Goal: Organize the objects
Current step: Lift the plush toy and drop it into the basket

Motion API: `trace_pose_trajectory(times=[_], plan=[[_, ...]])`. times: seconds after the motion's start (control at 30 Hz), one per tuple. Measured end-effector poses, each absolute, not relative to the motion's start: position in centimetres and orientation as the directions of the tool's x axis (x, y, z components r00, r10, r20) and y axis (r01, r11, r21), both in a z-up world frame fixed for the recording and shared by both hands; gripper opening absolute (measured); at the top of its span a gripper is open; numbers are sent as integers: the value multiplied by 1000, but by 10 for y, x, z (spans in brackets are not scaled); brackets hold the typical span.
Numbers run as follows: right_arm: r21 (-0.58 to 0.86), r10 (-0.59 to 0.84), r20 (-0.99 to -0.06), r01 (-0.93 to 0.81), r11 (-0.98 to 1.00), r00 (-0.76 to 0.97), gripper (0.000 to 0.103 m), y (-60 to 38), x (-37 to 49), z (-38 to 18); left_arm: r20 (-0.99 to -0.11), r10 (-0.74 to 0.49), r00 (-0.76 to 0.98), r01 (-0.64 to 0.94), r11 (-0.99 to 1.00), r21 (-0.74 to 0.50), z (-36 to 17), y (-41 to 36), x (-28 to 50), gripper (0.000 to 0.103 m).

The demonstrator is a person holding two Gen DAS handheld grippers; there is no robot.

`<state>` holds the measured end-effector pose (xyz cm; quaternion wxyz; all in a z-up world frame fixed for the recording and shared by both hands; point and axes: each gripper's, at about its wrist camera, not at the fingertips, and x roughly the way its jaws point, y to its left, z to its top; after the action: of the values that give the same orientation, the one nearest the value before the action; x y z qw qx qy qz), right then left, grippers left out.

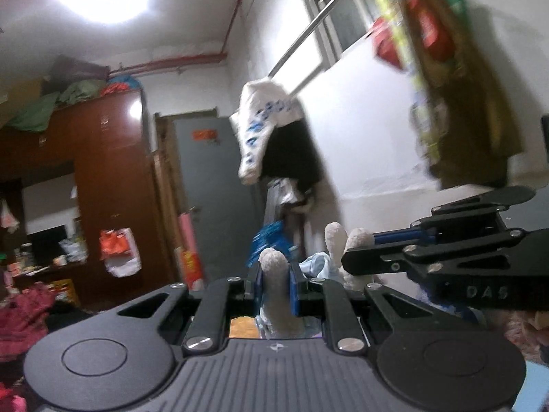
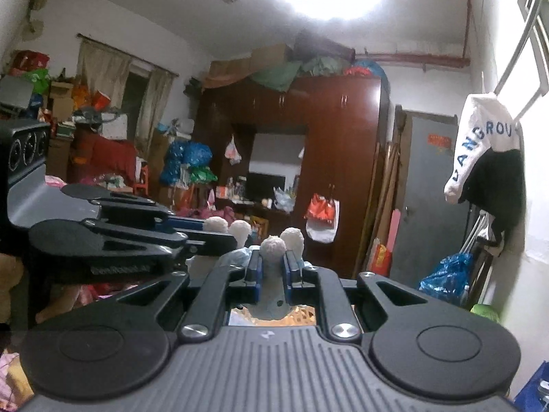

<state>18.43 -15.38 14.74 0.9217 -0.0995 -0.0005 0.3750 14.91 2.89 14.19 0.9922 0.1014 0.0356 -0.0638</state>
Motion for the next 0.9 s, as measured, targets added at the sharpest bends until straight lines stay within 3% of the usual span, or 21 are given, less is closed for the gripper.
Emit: trace_pose_trajectory(times=[0.27,0.5,0.57,0.6,0.63,0.7,0.73,0.77,0.8,0.83,0.9], plan=[[-187,609,-208,-643,743,765,13,-92,257,114,-242,0,970,35,989,140,117,53,241,18],[-198,575,-282,-633,749,768,13,-87,265,95,-269,4,963,26,994,106,101,64,249,18],[-175,582,-292,-641,747,759,14,-92,267,97,-265,4,964,21,996,92,100,69,246,22],[-165,584,-303,-645,746,753,16,-92,268,99,-267,14,964,14,994,105,102,69,248,29],[-140,582,-325,-647,750,745,27,-94,270,99,-275,34,961,-2,993,116,102,70,245,46],[-82,574,-358,-637,766,736,46,-101,277,103,-274,30,961,-6,996,89,106,77,231,63],[-78,562,-349,-620,781,750,64,-108,275,105,-280,3,960,18,997,73,108,80,221,64],[-68,559,-335,-611,789,759,75,-120,270,107,-288,-21,957,44,996,73,108,81,207,65],[-48,563,-331,-609,791,757,98,-131,265,108,-301,-26,953,53,995,83,106,80,194,67],[-17,570,-326,-608,794,754,103,-148,254,107,-316,-25,949,58,994,95,101,79,181,73],[32,586,-301,-607,794,752,103,-176,236,103,-346,-23,938,67,991,114,89,75,160,77]])
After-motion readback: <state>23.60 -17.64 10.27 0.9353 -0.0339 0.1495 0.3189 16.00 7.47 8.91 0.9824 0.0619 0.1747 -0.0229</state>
